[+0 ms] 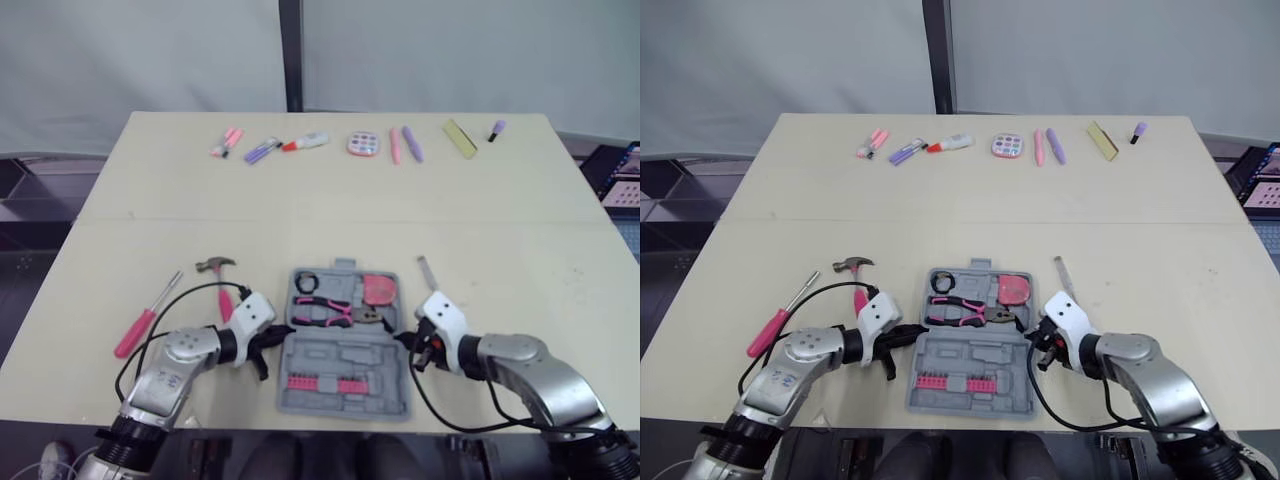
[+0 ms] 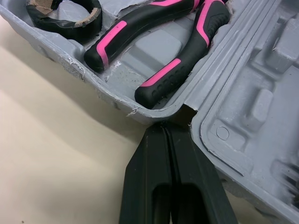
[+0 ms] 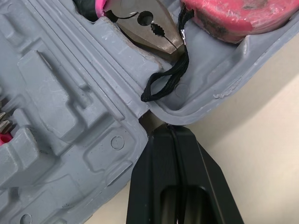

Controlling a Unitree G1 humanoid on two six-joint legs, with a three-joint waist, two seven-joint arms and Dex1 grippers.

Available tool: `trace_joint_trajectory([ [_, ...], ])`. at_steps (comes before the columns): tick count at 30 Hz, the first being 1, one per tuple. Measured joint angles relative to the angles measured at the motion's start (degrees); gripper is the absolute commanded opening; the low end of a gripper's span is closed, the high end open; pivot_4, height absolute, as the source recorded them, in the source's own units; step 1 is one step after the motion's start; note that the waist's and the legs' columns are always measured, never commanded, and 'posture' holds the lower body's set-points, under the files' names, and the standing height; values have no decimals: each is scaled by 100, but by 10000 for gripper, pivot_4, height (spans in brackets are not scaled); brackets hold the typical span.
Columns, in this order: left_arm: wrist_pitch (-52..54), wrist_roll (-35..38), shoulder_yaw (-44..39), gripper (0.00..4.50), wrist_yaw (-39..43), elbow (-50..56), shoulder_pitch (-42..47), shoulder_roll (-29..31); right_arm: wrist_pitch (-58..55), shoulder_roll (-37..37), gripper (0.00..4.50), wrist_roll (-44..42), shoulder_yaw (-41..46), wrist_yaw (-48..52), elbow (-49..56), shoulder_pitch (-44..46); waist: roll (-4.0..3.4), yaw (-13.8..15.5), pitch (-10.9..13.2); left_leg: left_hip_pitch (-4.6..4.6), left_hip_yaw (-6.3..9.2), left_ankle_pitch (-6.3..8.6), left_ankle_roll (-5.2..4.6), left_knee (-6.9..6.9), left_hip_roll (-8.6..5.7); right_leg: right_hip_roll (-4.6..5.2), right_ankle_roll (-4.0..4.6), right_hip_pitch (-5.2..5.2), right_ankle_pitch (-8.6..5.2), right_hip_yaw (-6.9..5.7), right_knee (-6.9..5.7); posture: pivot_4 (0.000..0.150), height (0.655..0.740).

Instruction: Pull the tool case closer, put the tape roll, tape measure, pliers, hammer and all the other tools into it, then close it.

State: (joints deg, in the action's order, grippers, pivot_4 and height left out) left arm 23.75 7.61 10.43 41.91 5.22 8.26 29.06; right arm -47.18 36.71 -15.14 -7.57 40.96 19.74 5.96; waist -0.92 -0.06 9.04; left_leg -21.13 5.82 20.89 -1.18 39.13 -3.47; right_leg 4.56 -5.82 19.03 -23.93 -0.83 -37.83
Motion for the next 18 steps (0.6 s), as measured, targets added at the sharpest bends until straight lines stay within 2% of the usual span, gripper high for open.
trace_joint_trajectory([
  [18,-17,-13,-54,626,-32,-70,30,-31,8,-180,292,123,9,-52,-139,124,0,-3,0,-2,-4,0,1,-1,0,0,0,14,0,1,-13,1500,7134],
])
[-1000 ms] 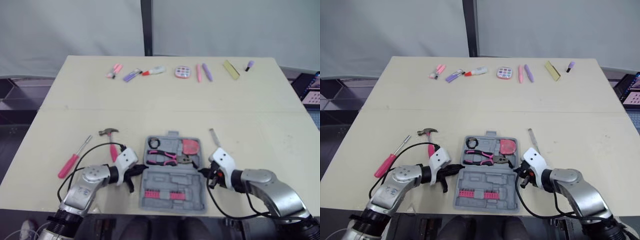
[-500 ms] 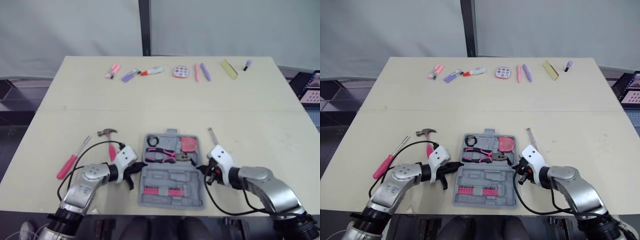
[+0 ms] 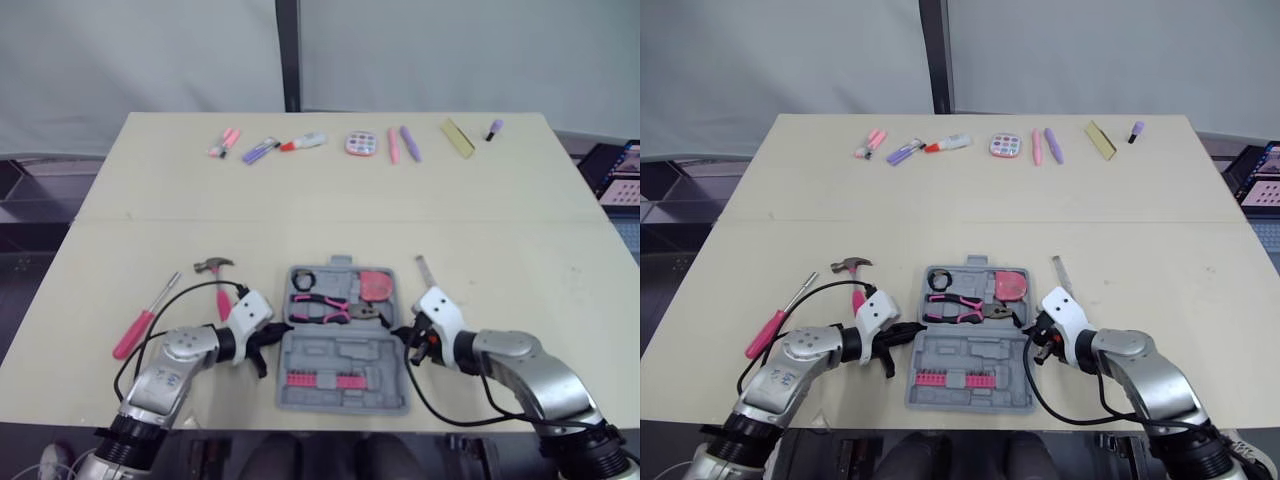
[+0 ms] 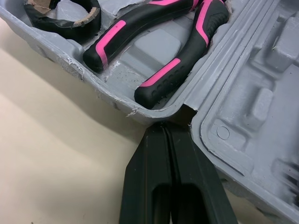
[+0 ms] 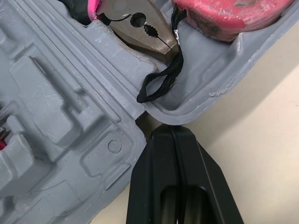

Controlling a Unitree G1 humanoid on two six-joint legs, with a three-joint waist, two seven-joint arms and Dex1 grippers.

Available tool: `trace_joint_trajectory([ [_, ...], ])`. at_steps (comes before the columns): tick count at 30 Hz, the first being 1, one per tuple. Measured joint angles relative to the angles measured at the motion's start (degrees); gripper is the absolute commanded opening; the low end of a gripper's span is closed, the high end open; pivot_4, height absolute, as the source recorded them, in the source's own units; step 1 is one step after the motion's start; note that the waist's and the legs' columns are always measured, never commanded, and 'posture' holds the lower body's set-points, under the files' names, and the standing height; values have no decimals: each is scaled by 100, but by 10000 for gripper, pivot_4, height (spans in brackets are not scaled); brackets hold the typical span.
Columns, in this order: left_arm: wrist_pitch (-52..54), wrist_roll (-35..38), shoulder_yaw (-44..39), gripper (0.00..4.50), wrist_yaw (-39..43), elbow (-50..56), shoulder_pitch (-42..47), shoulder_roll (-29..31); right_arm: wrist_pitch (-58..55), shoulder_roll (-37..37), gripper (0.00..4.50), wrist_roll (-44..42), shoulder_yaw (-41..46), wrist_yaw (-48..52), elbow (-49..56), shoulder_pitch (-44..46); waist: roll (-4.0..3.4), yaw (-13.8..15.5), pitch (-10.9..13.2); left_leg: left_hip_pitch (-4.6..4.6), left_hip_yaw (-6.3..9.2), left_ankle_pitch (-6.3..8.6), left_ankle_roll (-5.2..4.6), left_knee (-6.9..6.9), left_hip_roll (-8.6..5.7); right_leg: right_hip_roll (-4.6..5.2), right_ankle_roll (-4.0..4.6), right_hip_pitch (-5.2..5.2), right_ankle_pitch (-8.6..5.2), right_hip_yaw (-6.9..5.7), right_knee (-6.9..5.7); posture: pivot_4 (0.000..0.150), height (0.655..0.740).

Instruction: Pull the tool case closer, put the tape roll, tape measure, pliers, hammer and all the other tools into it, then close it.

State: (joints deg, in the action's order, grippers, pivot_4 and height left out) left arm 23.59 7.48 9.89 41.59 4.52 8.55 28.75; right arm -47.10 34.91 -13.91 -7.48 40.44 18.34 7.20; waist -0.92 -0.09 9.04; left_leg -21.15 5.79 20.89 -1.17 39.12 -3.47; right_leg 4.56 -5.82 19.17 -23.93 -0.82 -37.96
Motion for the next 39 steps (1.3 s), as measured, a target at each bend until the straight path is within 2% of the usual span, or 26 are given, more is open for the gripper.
trace_joint_trajectory([
  [39,-143,-88,-41,626,-4,-275,200,-100,96,-206,292,220,24,-66,-183,137,0,-5,0,-2,-5,0,1,3,-3,4,0,22,0,2,-41,1500,7134],
])
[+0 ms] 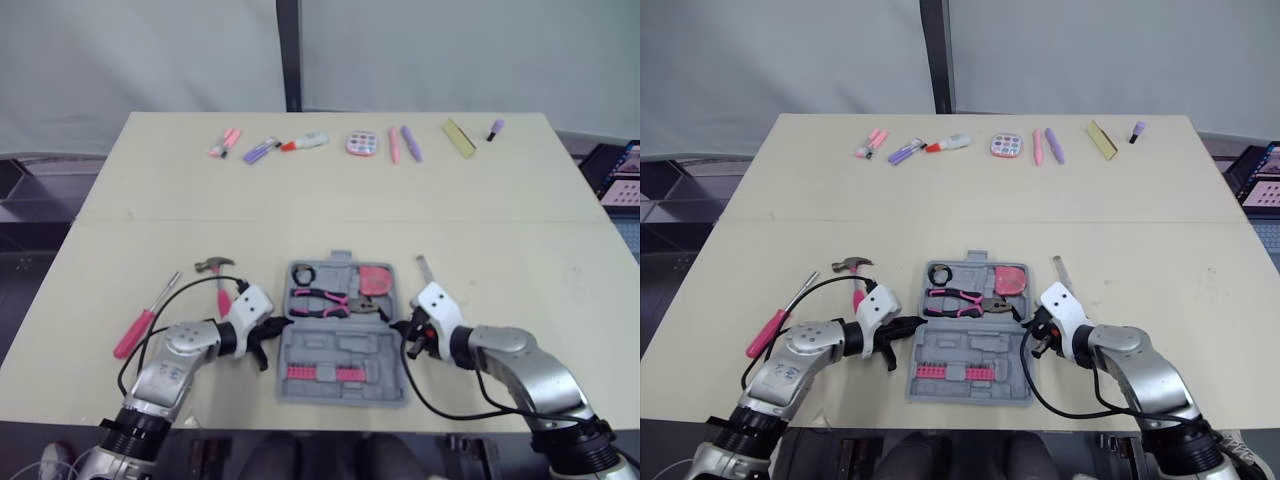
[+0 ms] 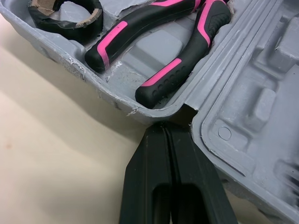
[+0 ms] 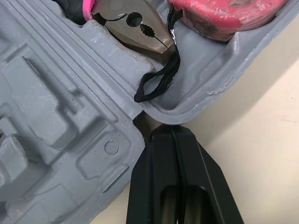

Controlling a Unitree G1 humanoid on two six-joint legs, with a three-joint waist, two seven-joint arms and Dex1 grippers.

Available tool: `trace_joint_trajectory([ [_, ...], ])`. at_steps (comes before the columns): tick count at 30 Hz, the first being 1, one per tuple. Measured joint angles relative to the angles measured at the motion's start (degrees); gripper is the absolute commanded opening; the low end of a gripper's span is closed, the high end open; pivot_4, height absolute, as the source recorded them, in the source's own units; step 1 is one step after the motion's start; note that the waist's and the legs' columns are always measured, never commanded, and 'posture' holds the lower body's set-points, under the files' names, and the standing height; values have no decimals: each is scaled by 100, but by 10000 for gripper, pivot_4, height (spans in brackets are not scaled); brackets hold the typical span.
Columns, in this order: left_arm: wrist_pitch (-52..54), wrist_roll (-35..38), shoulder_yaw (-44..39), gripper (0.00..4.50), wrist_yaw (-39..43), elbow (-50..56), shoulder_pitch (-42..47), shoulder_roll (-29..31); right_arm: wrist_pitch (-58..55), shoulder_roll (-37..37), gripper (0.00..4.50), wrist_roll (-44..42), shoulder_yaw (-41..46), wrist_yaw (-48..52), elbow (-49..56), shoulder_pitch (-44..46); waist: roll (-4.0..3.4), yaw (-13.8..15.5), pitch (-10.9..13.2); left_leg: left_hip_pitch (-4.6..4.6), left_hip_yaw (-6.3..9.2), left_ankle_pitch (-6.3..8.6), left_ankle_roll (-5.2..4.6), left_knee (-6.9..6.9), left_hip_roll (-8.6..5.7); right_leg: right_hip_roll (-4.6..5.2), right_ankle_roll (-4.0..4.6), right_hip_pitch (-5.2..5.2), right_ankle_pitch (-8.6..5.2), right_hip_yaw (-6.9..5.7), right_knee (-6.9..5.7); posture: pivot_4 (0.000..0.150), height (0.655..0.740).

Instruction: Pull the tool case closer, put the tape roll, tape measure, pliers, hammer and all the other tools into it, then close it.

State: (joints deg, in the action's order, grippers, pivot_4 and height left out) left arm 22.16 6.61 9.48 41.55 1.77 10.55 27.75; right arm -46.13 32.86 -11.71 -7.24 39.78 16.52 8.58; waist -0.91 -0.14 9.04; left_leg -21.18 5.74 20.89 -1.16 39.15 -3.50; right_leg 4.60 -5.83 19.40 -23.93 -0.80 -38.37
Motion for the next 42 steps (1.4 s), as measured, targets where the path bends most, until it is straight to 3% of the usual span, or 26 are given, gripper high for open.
trace_joint_trajectory([
  [42,-16,-44,0,626,-10,-131,123,-76,0,-30,292,27,27,-64,-2,-2,0,1,0,0,1,0,0,2,-4,3,0,6,0,3,-16,1500,7134],
])
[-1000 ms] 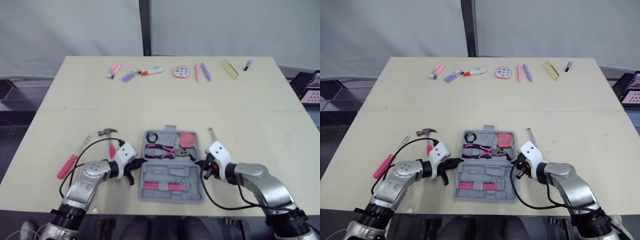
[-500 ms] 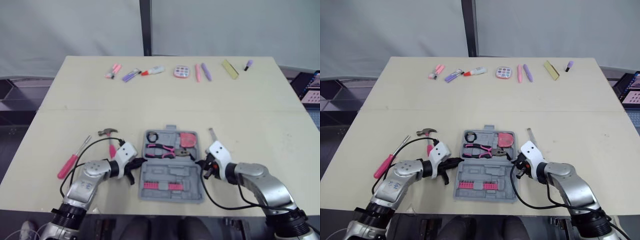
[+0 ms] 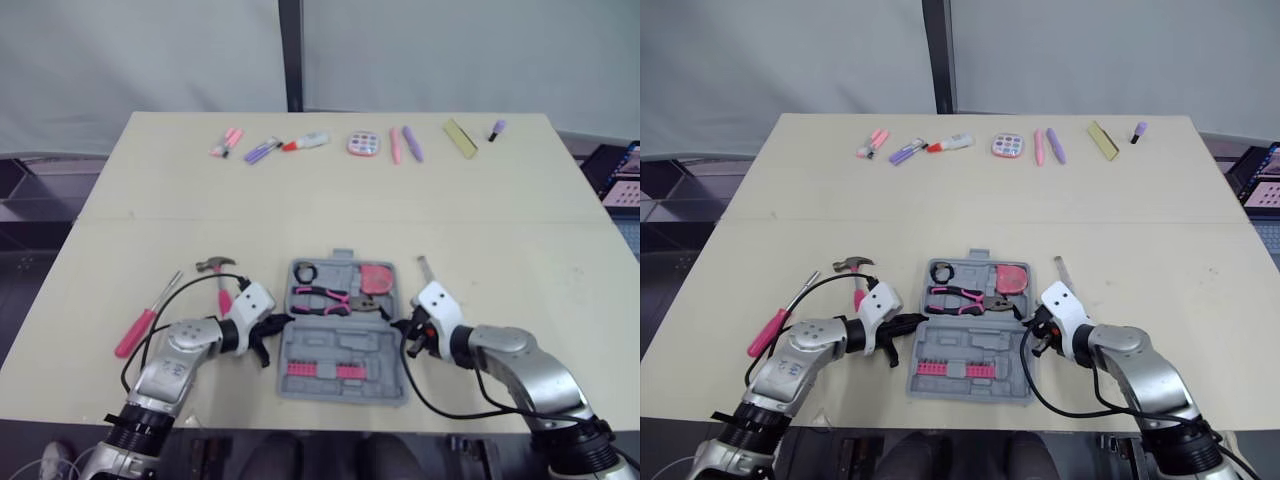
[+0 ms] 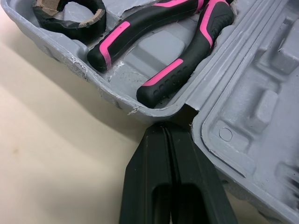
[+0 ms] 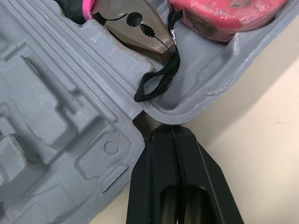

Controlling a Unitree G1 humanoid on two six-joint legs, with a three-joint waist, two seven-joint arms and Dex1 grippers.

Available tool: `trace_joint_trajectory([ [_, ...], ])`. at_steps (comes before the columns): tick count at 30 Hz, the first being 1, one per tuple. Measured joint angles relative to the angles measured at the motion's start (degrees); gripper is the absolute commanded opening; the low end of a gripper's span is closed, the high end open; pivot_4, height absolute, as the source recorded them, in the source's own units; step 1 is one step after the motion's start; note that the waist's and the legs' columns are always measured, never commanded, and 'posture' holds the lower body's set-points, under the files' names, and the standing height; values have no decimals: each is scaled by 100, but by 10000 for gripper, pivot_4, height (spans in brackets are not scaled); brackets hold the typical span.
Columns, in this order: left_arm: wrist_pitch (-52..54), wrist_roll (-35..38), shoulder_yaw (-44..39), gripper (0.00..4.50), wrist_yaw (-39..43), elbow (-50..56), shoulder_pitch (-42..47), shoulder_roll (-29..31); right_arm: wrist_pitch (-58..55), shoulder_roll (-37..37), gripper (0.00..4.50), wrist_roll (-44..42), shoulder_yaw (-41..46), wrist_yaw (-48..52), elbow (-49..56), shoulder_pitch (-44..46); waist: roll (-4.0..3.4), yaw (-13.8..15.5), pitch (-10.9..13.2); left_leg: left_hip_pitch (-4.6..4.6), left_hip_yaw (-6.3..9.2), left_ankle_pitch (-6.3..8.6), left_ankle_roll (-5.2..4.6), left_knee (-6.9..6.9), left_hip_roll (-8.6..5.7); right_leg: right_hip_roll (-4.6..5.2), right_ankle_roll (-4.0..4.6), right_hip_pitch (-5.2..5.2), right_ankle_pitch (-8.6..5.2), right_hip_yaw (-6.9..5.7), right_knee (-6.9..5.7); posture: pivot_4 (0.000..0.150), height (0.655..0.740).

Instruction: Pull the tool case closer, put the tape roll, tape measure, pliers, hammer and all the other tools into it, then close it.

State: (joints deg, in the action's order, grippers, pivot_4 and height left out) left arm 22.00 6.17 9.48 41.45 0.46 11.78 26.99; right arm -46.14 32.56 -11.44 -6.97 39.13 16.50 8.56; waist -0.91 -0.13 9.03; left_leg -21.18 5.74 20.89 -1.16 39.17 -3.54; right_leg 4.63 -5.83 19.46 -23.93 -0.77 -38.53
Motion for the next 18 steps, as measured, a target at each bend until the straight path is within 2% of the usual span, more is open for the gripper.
trace_joint_trajectory([
  [18,796,234,-251,626,20,825,-150,330,194,232,292,-165,115,7,60,-262,0,4,0,-2,2,0,0,-4,0,1,0,2,0,1,0,1500,7134],
])
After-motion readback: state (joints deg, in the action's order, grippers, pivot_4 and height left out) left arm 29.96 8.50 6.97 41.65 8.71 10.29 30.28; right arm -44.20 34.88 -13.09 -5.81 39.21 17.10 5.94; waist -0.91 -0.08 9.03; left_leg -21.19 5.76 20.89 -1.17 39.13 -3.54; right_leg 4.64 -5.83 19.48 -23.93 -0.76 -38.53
